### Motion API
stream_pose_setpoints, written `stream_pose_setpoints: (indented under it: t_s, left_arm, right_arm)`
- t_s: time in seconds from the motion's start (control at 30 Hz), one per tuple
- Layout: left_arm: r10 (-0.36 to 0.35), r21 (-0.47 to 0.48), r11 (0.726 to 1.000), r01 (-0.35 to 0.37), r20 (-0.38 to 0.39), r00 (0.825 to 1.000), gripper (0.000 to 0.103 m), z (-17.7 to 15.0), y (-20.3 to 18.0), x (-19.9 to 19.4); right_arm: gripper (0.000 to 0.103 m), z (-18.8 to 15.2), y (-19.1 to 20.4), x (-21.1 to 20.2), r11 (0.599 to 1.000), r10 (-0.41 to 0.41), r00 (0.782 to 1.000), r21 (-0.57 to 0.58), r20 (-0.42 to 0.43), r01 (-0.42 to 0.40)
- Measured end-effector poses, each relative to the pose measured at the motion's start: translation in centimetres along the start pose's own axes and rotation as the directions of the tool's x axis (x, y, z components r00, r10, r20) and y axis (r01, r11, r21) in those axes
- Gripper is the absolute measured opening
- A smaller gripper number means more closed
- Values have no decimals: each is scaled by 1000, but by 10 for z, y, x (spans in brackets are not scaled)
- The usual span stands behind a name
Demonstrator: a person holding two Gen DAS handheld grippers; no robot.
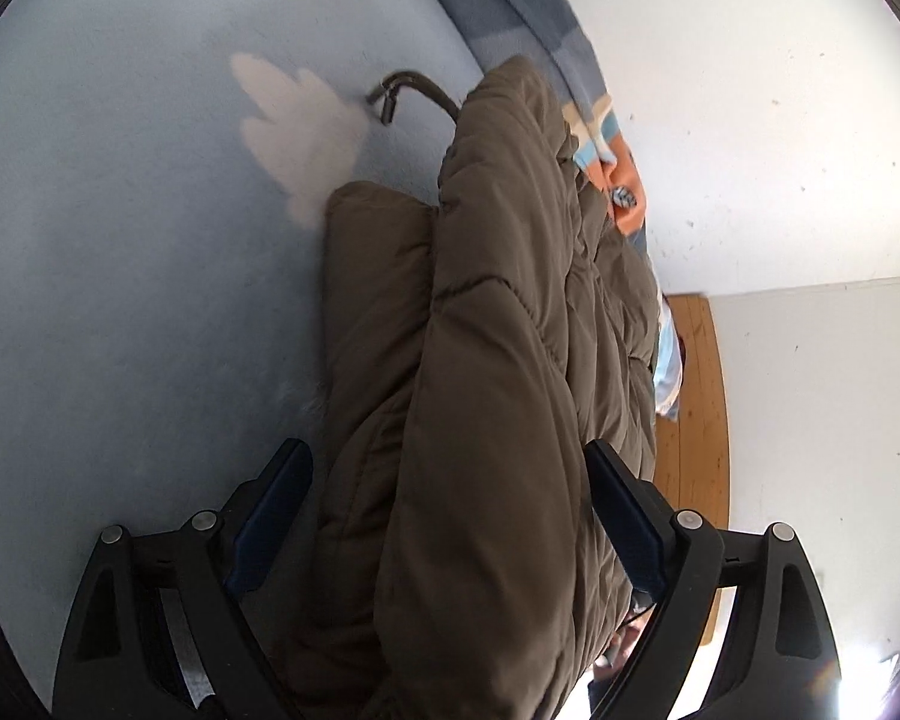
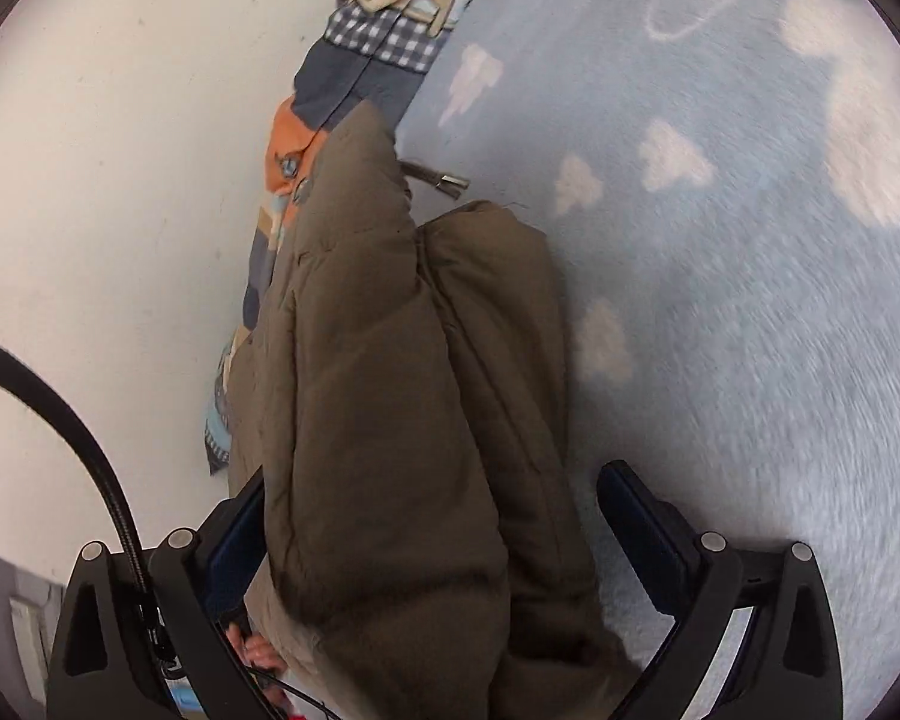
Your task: Fold large clothes
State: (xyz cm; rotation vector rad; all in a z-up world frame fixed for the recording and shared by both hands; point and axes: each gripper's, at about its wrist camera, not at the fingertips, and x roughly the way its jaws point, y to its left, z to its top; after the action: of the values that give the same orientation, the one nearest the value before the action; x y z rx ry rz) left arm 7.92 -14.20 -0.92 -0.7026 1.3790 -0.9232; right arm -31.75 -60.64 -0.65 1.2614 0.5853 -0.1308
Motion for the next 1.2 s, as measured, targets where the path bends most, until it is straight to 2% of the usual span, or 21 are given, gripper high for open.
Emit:
stream_pose_setpoints:
  t_s: [0.1,0.17,0.23,0.3,0.4,0.6,0.73,1.2]
  left_arm:
    - [10,28,1000,-10,5,1000,90,-2,-9,6]
    - [64,76,995,-65,17,998,84,-2,-21,11]
    - [134,132,982,-138,44,990,71,-7,-37,11]
    - [155,161,973,-165,73,985,62,-10,-48,8]
    - [173,194,962,-191,106,979,51,-19,-60,2]
    - [131,183,972,-148,101,986,45,-25,-58,-10]
    - [102,183,976,-116,81,991,44,-27,-48,-18]
    - [86,225,970,-91,31,996,44,-31,-38,-26]
  right_arm:
    - [101,1,2,9,999,14,999,-32,-36,-16]
    - [97,-3,14,20,996,-6,997,-89,-77,-1]
    - [85,-4,23,22,990,-51,996,-132,-76,41]
    - [64,-3,27,18,989,-63,996,-137,-67,54]
    - [50,-10,43,9,976,-107,993,-196,-43,96]
    - [45,-17,67,2,953,-166,986,-254,11,163]
    - [44,-21,69,-1,952,-169,986,-258,13,167]
    - [44,-19,71,4,949,-169,986,-271,0,162]
